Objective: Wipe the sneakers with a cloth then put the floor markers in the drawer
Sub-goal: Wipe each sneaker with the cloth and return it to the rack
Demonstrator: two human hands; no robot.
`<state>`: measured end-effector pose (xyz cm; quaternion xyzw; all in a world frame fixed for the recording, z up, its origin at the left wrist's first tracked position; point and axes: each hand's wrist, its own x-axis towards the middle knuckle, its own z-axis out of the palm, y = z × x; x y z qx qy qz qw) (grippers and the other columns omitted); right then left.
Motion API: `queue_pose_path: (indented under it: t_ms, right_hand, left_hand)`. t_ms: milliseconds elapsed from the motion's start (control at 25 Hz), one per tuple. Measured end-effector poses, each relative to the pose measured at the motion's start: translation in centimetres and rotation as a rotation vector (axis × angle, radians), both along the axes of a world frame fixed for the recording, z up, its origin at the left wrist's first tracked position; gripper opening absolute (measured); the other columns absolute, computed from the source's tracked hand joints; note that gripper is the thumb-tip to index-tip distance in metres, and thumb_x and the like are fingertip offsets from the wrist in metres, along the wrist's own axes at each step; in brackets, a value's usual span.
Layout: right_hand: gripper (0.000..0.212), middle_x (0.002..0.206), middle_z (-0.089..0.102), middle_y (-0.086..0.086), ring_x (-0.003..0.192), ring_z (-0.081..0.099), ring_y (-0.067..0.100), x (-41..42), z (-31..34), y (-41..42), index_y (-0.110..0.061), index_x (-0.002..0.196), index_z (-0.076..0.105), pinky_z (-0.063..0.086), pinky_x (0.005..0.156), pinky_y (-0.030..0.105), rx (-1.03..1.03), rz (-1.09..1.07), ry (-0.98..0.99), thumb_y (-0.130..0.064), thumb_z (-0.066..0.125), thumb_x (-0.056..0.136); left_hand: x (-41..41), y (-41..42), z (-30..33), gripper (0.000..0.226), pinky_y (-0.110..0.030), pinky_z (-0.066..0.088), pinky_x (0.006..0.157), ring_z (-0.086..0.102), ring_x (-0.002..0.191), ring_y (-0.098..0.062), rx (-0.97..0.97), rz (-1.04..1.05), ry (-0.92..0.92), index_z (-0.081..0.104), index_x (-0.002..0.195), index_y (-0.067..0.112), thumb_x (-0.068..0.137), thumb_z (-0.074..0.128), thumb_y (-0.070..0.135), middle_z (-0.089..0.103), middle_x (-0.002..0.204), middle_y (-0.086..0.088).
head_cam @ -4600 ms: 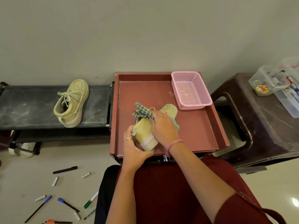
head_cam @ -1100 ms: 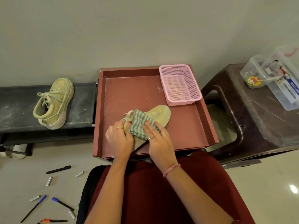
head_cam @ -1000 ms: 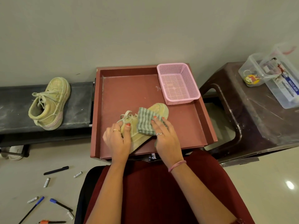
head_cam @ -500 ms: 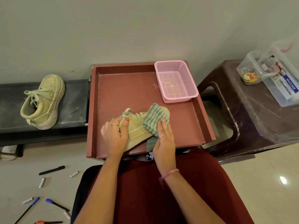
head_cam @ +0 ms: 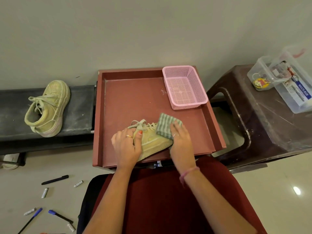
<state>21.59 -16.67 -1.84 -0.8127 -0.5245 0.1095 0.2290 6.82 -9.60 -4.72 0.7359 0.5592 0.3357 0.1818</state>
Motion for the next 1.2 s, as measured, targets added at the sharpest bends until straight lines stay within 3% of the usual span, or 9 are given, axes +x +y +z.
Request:
queue_pose_path:
  t_ms: [80, 200, 400, 600, 720, 880, 1000, 1080, 1200]
  right_hand:
    - [0.058, 0.137, 0.051, 0.013, 0.13, 0.043, 0.037, -1.2, -1.3, -2.1, 0.0, 0.132, 0.05, 0.043, 0.103, 0.045, 0.027, 0.171, -0.214, 0.011, 0.034, 0.077]
    - [0.049, 0.132, 0.055, 0.015, 0.125, 0.048, 0.039, 2.1, -2.1, -0.8, 0.0, 0.129, 0.053, 0.049, 0.095, 0.049, -0.014, 0.193, -0.306, 0.002, 0.033, 0.084]
    - [0.051, 0.145, 0.04, 0.004, 0.131, 0.035, 0.029, 4.1, -1.2, 2.1, -0.012, 0.142, 0.039, 0.044, 0.1, 0.041, -0.204, 0.063, -0.233, -0.001, 0.046, 0.092]
    - [0.076, 0.134, 0.052, 0.007, 0.108, 0.051, 0.039, 1.1, -1.1, -2.9, -0.001, 0.124, 0.057, 0.057, 0.074, 0.041, -0.242, 0.199, -0.206, -0.002, 0.085, 0.053]
    - [0.049, 0.127, 0.056, 0.001, 0.1, 0.049, 0.028, 2.0, -1.1, -3.0, -0.007, 0.121, 0.061, 0.052, 0.08, 0.027, -0.135, 0.265, -0.187, -0.007, 0.074, 0.073]
    - [0.02, 0.102, 0.061, 0.002, 0.083, 0.057, 0.013, 6.2, 0.4, -1.3, -0.009, 0.107, 0.06, 0.045, 0.066, 0.01, -0.048, -0.212, 0.341, -0.004, 0.048, 0.091]
    - [0.037, 0.115, 0.059, -0.001, 0.105, 0.057, 0.016, 7.7, 0.5, -1.6, -0.015, 0.128, 0.05, 0.048, 0.091, 0.035, 0.026, -0.354, 0.698, -0.009, 0.047, 0.091]
    - [0.032, 0.111, 0.061, 0.0, 0.101, 0.057, 0.016, 6.9, 0.6, -1.8, -0.015, 0.123, 0.053, 0.047, 0.091, 0.038, 0.046, -0.278, 0.638, -0.01, 0.045, 0.092]
    - [0.012, 0.1, 0.058, -0.001, 0.095, 0.051, 0.019, 4.7, 0.1, -0.9, -0.017, 0.097, 0.059, 0.044, 0.084, 0.032, 0.091, -0.042, 0.232, -0.019, 0.047, 0.096]
  left_hand:
    - [0.0, -0.5, -0.3, 0.03, -0.036, 0.03, 0.087, 0.052, 0.078, -0.02, 0.02, -0.012, 0.018, 0.064, 0.086, 0.014, 0.092, 0.043, 0.034, 0.064, 0.085, 0.002]
    - [0.1, -1.5, -0.7, 0.029, -0.03, 0.026, 0.087, 0.049, 0.081, -0.018, 0.033, -0.033, 0.036, 0.063, 0.084, 0.015, 0.092, 0.043, 0.035, 0.063, 0.084, 0.004]
    - [0.1, -2.4, -1.1, 0.031, -0.03, 0.024, 0.083, 0.041, 0.08, -0.014, 0.065, -0.07, 0.116, 0.064, 0.088, 0.014, 0.094, 0.042, 0.035, 0.06, 0.08, 0.004]
    - [-0.2, -2.3, -1.4, 0.031, -0.035, 0.026, 0.079, 0.038, 0.079, -0.017, 0.159, -0.112, 0.2, 0.063, 0.085, 0.013, 0.093, 0.042, 0.035, 0.061, 0.079, 0.001]
    - [-1.0, -1.7, -1.5, 0.032, -0.035, 0.028, 0.084, 0.041, 0.082, -0.019, 0.24, -0.178, 0.279, 0.064, 0.088, 0.014, 0.094, 0.041, 0.036, 0.061, 0.081, 0.002]
    - [-2.4, -0.9, -1.4, 0.032, -0.038, 0.017, 0.109, 0.05, 0.094, -0.018, 0.245, -0.26, 0.341, 0.065, 0.099, 0.016, 0.093, 0.041, 0.037, 0.061, 0.088, 0.003]
    - [-2.5, -2.0, -0.6, 0.04, -0.046, 0.0, 0.117, 0.053, 0.104, -0.023, 0.144, -0.176, 0.423, 0.063, 0.108, 0.015, 0.092, 0.04, 0.042, 0.061, 0.1, -0.001]
    - [-1.5, -3.3, 0.2, 0.049, -0.051, -0.009, 0.115, 0.047, 0.116, -0.027, 0.056, -0.059, 0.437, 0.059, 0.115, 0.009, 0.089, 0.04, 0.046, 0.058, 0.112, -0.007]
    - [0.3, -4.4, 0.5, 0.062, -0.057, -0.003, 0.113, 0.043, 0.123, -0.036, -0.086, 0.072, 0.424, 0.057, 0.119, 0.0, 0.087, 0.041, 0.051, 0.057, 0.116, -0.015]
